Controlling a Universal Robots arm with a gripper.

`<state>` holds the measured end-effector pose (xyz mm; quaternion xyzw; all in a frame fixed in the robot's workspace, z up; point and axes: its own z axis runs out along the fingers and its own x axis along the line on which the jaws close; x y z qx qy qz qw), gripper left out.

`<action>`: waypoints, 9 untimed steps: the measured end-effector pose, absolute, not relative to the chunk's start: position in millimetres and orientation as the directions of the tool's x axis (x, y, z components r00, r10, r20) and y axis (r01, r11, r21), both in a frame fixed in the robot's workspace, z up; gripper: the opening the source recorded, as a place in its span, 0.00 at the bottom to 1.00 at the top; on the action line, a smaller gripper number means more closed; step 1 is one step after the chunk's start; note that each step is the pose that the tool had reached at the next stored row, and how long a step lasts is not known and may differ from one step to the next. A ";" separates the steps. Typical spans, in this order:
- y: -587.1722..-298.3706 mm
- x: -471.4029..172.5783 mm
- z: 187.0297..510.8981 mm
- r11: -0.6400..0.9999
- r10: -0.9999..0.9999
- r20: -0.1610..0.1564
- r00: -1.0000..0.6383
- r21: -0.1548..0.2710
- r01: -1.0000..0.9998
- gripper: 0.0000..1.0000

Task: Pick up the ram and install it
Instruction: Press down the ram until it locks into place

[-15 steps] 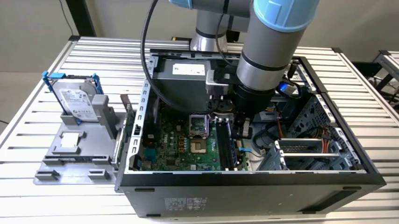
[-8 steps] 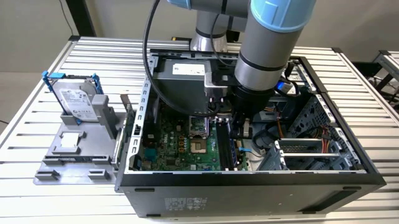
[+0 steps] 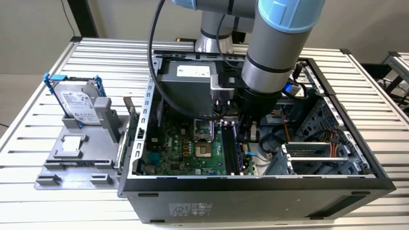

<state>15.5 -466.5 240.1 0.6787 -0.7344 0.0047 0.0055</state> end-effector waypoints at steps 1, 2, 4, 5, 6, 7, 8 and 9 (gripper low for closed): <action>-466.5 15.5 240.0 0.079 -0.997 0.015 -0.079 0.000 -0.997 0.00; -466.5 15.6 239.7 0.079 -0.997 0.014 -0.079 0.000 -0.997 0.00; -466.5 15.6 239.6 0.079 -0.997 0.014 -0.079 0.000 -0.997 0.00; -466.5 15.6 239.6 0.079 -0.997 0.014 -0.079 0.001 -0.997 0.00; -466.5 15.6 239.6 0.079 -0.997 0.014 -0.079 0.001 -0.997 0.00; -466.5 15.7 239.5 0.079 -0.997 0.014 -0.079 0.001 -0.997 0.00; -466.5 15.7 239.4 0.079 -0.997 0.014 -0.079 0.001 -0.997 0.00; -466.4 15.8 238.4 0.079 -0.997 0.014 -0.079 0.001 -0.997 0.00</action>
